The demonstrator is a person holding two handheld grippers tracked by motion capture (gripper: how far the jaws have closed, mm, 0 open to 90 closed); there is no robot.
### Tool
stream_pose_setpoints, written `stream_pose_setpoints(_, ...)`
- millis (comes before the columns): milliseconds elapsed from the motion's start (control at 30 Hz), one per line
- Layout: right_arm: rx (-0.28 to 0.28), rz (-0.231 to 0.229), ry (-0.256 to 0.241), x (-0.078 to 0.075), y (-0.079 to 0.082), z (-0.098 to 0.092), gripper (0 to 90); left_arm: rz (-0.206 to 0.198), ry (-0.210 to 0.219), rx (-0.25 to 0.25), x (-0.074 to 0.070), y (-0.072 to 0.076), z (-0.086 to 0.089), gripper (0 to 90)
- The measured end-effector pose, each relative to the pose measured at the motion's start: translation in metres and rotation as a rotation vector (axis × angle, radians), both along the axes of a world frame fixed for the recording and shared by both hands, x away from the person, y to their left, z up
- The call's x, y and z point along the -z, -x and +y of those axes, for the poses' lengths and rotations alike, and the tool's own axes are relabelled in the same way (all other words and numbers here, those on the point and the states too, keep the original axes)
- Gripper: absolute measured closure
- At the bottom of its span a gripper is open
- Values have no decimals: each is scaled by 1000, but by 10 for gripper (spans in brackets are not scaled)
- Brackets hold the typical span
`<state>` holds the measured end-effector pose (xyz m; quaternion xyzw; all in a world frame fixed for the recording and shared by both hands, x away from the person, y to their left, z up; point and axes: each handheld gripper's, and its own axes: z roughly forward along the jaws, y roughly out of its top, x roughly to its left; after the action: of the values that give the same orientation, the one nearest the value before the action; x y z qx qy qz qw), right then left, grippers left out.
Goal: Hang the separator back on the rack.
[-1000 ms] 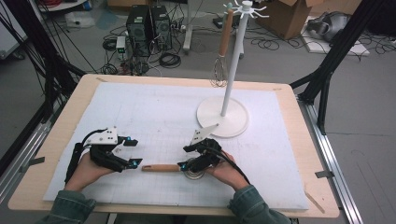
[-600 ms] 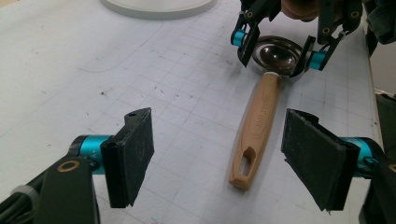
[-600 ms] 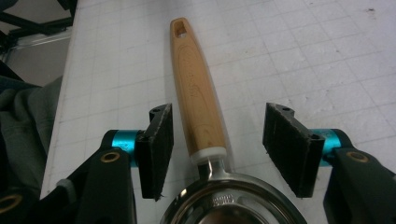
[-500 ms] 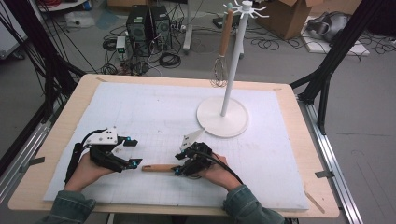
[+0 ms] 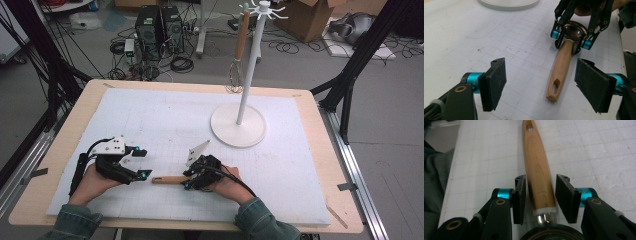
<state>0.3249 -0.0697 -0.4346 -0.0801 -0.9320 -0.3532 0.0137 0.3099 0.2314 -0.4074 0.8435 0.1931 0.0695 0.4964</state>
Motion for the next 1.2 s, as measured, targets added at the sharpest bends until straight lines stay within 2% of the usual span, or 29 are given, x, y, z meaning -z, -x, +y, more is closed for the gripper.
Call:
stream_pose_setpoints(433,-29,-31,36,-1,0,3,665,1,-1,-3,0,0,0,250)
stream_pose_setpoints(700,-44,-8,39,-3,-1,2,682,1,3,-9,0,0,1,251)
stream_pose_setpoints(767,-57,-38,61,-3,1,5,680,3,1,-2,1,0,-1,250)
stream_pose_setpoints(833,-54,-33,69,-3,1,6,679,5,-2,-4,1,0,-2,250)
stream_pose_setpoints(1200,-62,-34,66,-4,1,5,699,2,-1,-2,1,0,-1,250)
